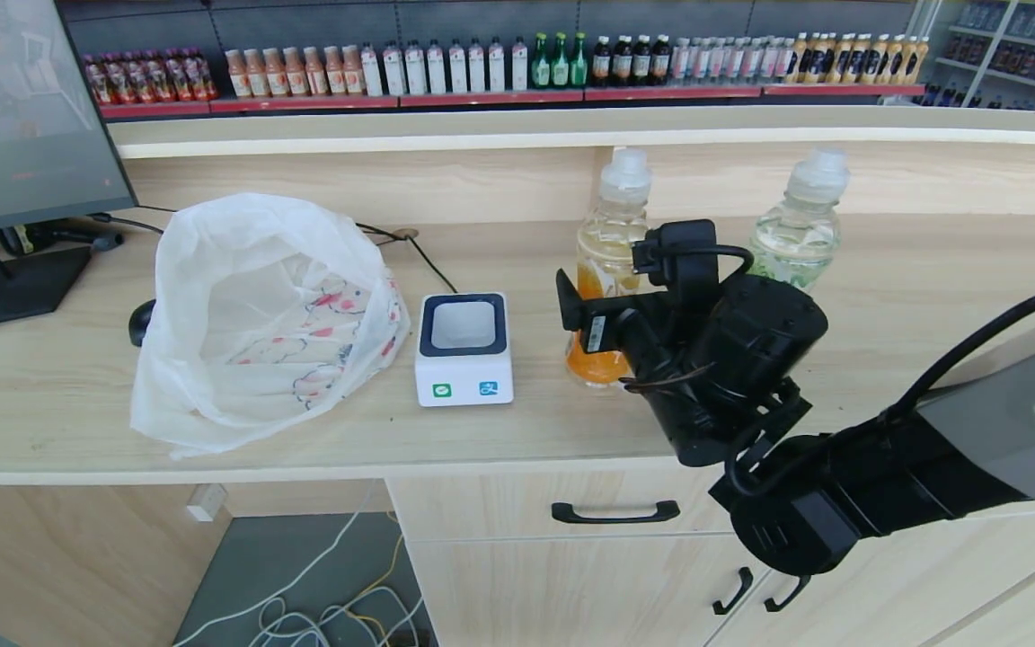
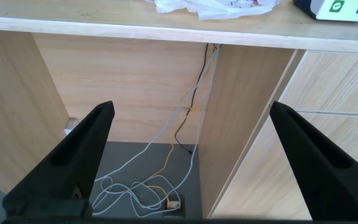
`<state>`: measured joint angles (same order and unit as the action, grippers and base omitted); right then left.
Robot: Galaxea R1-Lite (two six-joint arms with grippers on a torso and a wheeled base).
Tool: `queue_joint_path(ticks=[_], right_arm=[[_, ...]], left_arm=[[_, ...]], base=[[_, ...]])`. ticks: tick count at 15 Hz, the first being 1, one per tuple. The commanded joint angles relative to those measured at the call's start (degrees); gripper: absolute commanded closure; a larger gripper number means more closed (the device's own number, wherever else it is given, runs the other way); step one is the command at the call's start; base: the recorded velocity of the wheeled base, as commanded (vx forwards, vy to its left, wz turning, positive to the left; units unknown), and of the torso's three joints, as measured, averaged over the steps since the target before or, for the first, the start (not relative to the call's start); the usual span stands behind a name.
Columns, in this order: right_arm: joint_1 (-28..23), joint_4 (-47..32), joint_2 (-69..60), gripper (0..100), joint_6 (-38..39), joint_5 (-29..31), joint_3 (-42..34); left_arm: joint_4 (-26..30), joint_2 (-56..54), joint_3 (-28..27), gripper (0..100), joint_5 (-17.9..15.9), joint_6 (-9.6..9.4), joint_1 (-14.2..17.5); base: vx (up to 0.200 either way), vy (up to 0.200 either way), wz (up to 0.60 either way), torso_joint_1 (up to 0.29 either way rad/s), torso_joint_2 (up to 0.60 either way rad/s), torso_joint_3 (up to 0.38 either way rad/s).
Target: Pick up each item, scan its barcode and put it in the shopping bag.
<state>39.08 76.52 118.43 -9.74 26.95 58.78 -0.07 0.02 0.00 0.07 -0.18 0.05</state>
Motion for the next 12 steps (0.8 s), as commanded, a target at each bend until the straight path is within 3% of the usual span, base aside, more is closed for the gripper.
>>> queue_joint_path(ticks=[1, 11, 12], right_arm=[[-0.06, -0.67, 0.66, 0, -0.02, -0.06, 2.56], [-0.06, -1.81, 1.28, 0, -0.1, -0.06, 4.85], [-0.06, -1.81, 1.36, 100, -0.1, -0.06, 4.85]], left_arm=[[-0.01, -0.02, 0.0, 0, 0.01, 0.01, 0.04], [-0.01, -0.02, 0.0, 0, 0.01, 0.01, 0.04], [-0.01, -0.02, 0.0, 0, 0.01, 0.01, 0.04]], base=[[0.0, 0.0, 0.0, 0.0, 0.0, 0.0], [0.0, 0.0, 0.0, 0.0, 0.0, 0.0], [0.0, 0.0, 0.0, 0.0, 0.0, 0.0]])
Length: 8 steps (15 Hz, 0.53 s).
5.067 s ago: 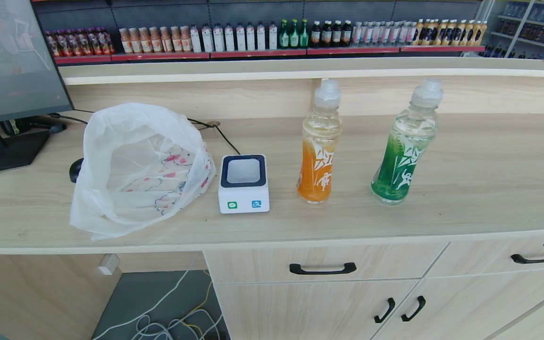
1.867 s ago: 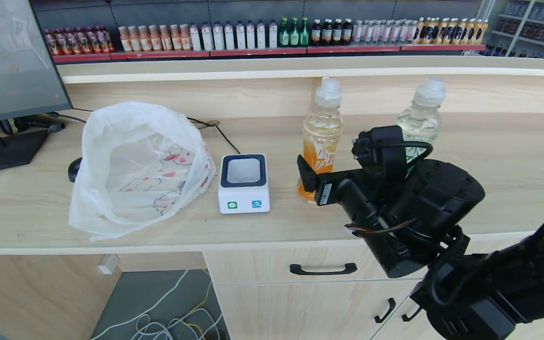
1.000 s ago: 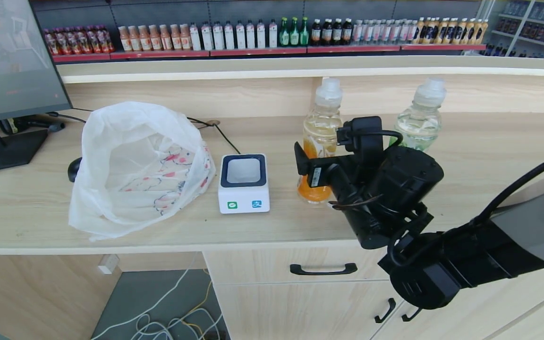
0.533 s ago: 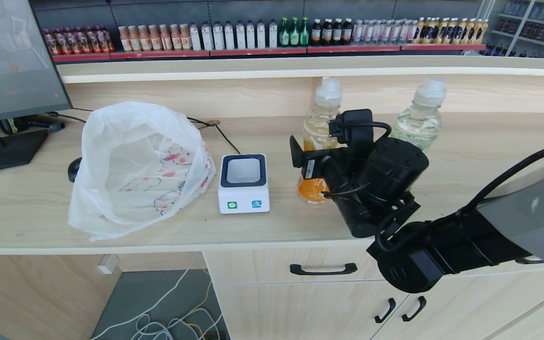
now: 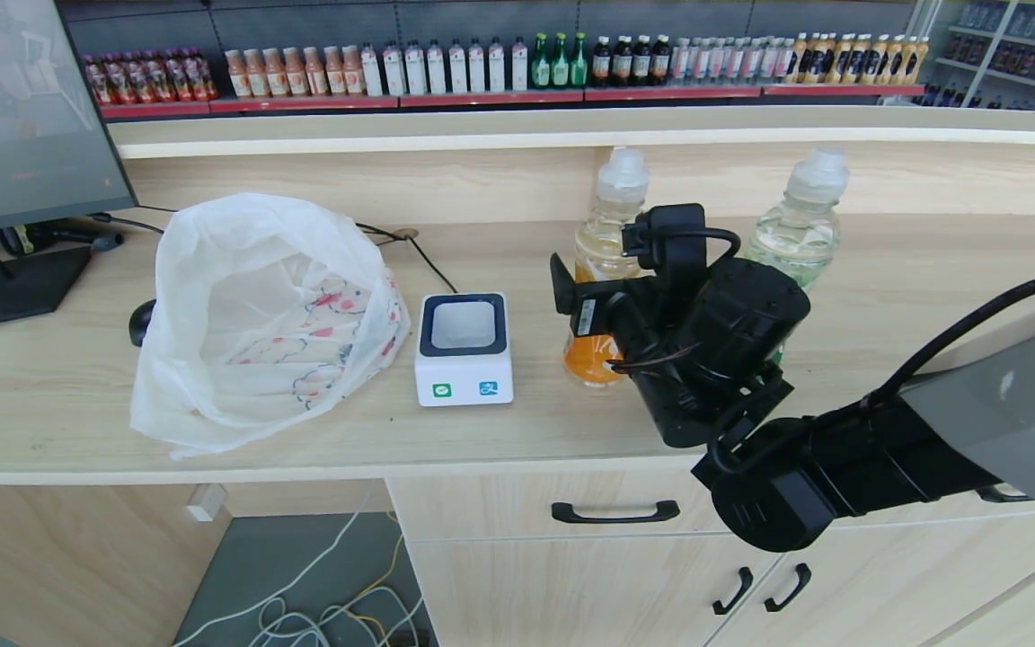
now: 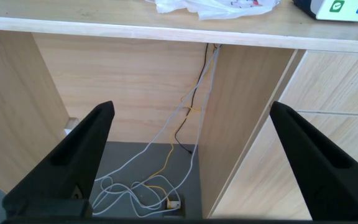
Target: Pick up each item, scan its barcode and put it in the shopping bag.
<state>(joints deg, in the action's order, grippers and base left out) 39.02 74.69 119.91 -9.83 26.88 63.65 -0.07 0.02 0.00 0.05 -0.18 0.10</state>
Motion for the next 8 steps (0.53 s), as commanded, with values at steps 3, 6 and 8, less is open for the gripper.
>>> queue_joint_path(ticks=[3, 6, 8], right_arm=[[0.0, 0.02, -0.2, 100, -0.02, 0.1, -0.01], [0.0, 0.1, -0.29, 100, -0.02, 0.01, -0.01], [0.0, 0.1, -0.38, 100, -0.02, 0.01, 0.07]], left_arm=[[-0.01, -0.02, 0.0, 0, -0.05, 0.01, -0.01], [-0.01, -0.02, 0.0, 0, 0.04, 0.01, -0.01], [-0.01, -0.02, 0.0, 0, 0.04, 0.01, -0.01]], base=[[0.0, 0.0, 0.0, 0.0, 0.0, 0.0], [0.0, 0.0, 0.0, 0.0, 0.0, 0.0], [0.0, 0.0, 0.0, 0.0, 0.0, 0.0]])
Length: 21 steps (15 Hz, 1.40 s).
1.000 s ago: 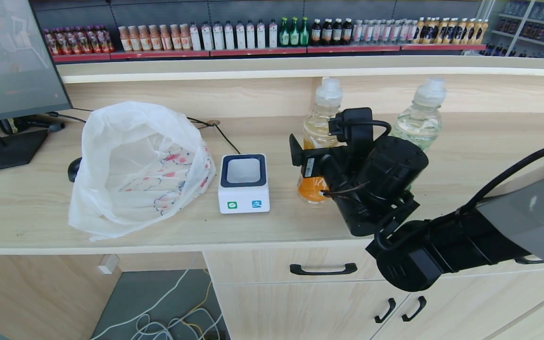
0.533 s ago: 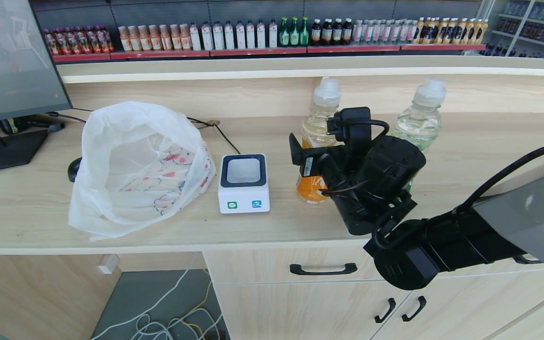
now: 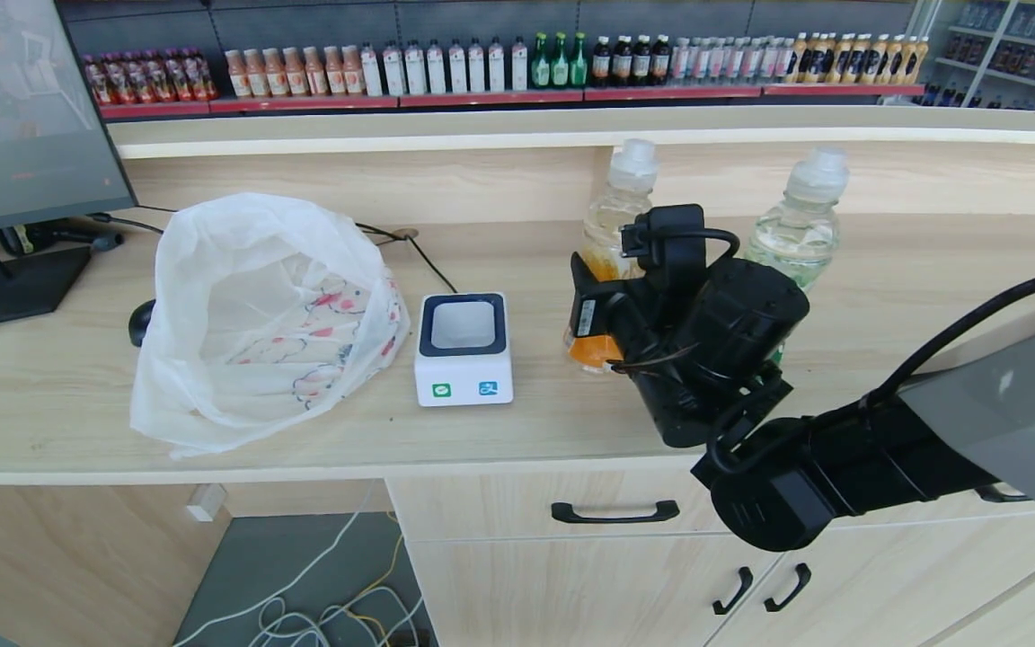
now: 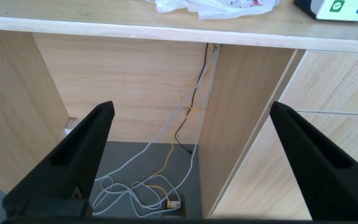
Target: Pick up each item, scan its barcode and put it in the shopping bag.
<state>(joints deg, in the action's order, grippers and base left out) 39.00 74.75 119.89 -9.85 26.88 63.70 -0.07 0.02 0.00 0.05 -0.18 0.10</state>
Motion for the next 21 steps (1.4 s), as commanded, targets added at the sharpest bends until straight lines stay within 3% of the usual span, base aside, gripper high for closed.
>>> queue_joint_path(ticks=[1, 12, 17, 21], right_arm=[[0.03, 0.13, -0.54, 100, 0.01, 0.01, -0.06], [0.2, 0.31, -4.85, 100, -0.08, -1.74, -1.47], [1.34, 0.57, -11.26, 100, -0.61, -3.24, -7.36], [2.4, 1.54, -22.6, 100, -0.78, -4.82, -22.21]], left_arm=[[-0.01, -0.02, 0.0, 0, 0.04, 0.01, -0.01], [-0.01, -0.02, 0.0, 0, 0.04, 0.01, -0.01], [-0.01, -0.02, 0.0, 0, -0.05, 0.01, -0.01], [-0.01, -0.02, 0.0, 0, 0.04, 0.01, -0.01]], base=[[0.0, 0.0, 0.0, 0.0, 0.0, 0.0], [0.0, 0.0, 0.0, 0.0, 0.0, 0.0], [0.0, 0.0, 0.0, 0.0, 0.0, 0.0], [0.0, 0.0, 0.0, 0.0, 0.0, 0.0]])
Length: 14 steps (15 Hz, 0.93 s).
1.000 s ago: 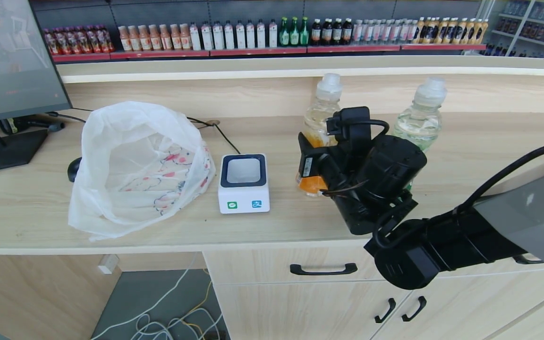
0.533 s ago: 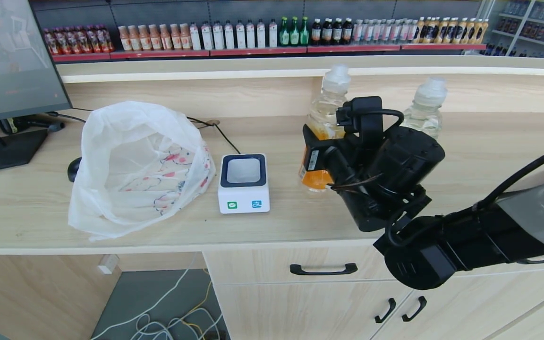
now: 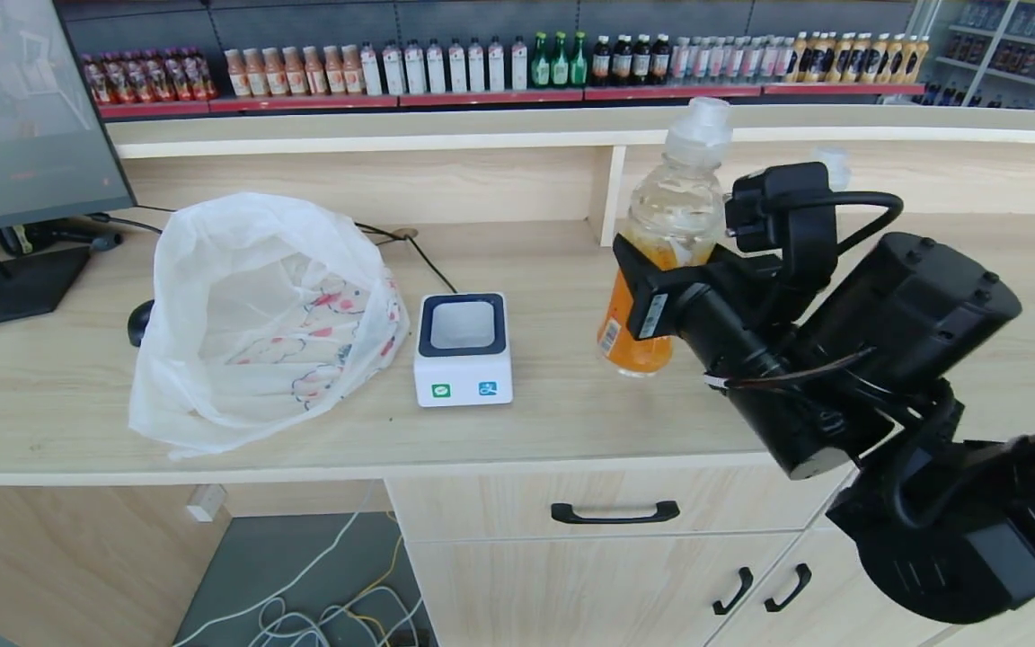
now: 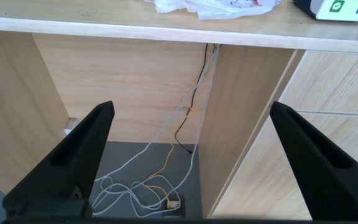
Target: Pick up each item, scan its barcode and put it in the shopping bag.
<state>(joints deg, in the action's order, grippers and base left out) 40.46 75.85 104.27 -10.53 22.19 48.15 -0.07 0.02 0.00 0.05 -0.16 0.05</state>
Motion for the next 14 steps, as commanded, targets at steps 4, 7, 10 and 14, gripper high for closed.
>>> queue_joint_path(ticks=[4, 7, 10, 14], right_arm=[[1.73, 5.01, -16.46, 100, -0.01, 2.25, -20.47], [1.81, 5.27, -22.53, 100, -0.28, 2.25, -26.27], [2.43, 5.19, -26.92, 100, -0.54, 1.81, -29.61], [3.92, 4.75, -30.17, 100, 3.24, -0.65, -33.48]], left_arm=[[-0.01, -0.02, 0.0, 0, 0.04, -0.02, 0.04], [-0.01, -0.02, 0.0, 0, 0.04, -0.02, 0.04], [-0.01, -0.02, 0.0, 0, 0.04, -0.02, 0.04], [-0.01, -0.02, 0.0, 0, -0.05, -0.02, 0.04]], base=[[0.0, 0.0, 0.0, 0.0, 0.0, 0.0], [0.0, 0.0, 0.0, 0.0, 0.0, 0.0], [0.0, 0.0, 0.0, 0.0, 0.0, 0.0], [0.0, 0.0, 0.0, 0.0, 0.0, 0.0]])
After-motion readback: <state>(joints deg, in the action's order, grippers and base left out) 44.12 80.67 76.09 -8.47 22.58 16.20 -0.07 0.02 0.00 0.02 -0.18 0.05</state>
